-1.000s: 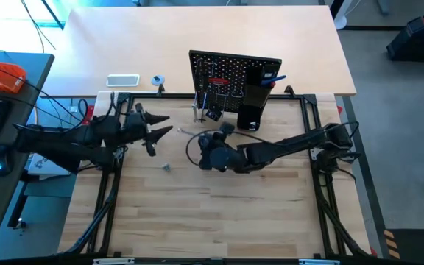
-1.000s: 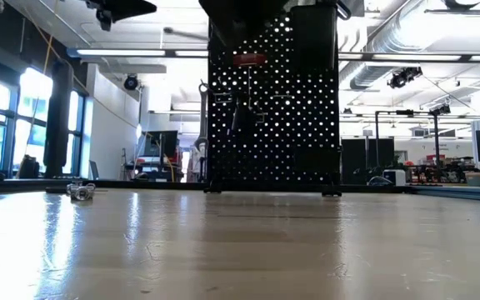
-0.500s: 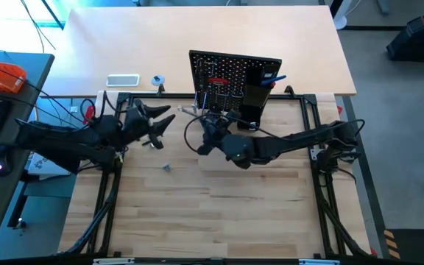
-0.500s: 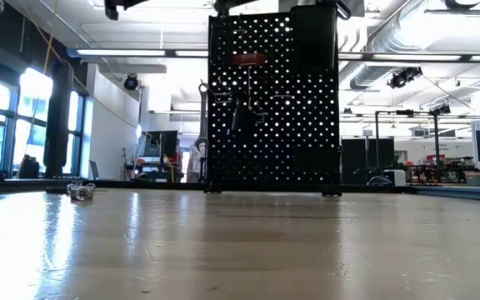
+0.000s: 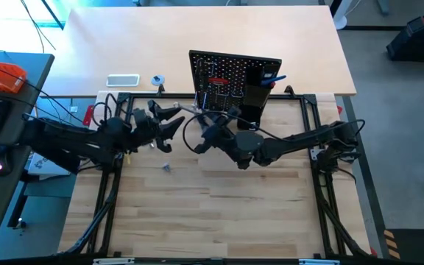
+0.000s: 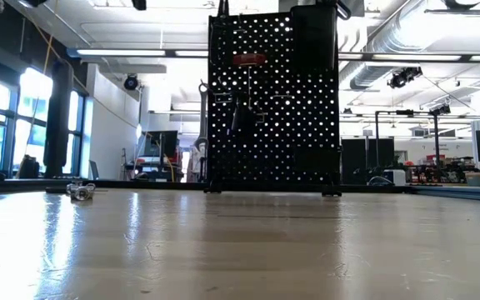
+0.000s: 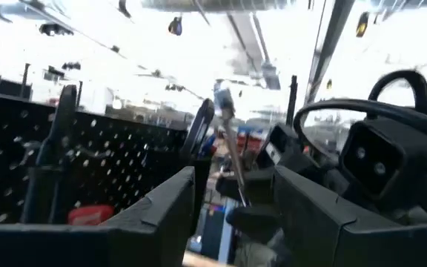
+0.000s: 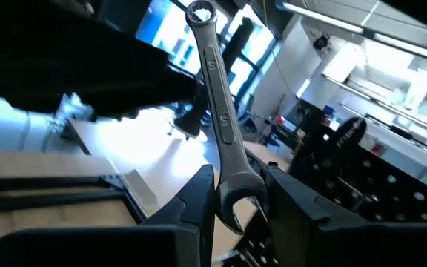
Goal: Hang tools onto peg board
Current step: Hang the wrench on the peg board
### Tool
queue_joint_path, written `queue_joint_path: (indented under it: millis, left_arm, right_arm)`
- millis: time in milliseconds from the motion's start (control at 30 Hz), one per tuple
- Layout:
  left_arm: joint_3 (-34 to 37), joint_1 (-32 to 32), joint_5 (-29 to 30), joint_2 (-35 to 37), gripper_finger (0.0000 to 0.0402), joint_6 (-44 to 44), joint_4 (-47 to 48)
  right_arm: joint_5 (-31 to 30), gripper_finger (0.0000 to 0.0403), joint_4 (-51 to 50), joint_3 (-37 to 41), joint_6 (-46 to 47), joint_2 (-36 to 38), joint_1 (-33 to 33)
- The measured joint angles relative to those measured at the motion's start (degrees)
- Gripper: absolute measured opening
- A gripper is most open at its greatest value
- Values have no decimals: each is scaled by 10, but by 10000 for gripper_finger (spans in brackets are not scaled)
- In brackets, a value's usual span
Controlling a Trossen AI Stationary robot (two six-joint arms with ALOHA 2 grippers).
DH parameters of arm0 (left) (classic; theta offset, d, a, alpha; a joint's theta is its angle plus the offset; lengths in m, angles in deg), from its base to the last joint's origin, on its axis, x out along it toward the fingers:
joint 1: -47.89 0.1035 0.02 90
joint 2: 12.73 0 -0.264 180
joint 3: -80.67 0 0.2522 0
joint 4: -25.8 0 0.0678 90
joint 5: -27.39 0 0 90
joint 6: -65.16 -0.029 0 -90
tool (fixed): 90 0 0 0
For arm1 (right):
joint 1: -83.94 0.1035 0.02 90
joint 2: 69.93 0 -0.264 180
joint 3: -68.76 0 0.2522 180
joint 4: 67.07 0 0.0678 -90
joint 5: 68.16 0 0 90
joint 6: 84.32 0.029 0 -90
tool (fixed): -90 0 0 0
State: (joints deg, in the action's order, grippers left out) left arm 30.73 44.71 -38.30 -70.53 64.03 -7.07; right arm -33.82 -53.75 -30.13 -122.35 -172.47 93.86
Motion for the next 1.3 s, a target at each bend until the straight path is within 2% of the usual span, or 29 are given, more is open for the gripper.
queue_joint_path:
  millis: [300, 533, 667, 967, 1300]
  left_arm:
    - [0, 0, -44, -85, 172, -2, -159]
    - [0, 0, -60, -111, 172, -11, -229]
    - [0, 0, -60, -112, 167, -10, -232]
    - [0, 0, -59, -120, 115, 4, -221]
    - [0, 6, -39, -125, 90, 11, -231]
  right_arm:
    - [21, 83, 18, 0, -6, 0, 4]
    - [23, 83, 14, 0, -5, 0, 6]
    - [24, 83, 13, 0, -4, 0, 7]
    - [39, 83, 14, 0, 6, -1, 6]
    - [53, 83, 15, 0, 19, -1, 3]
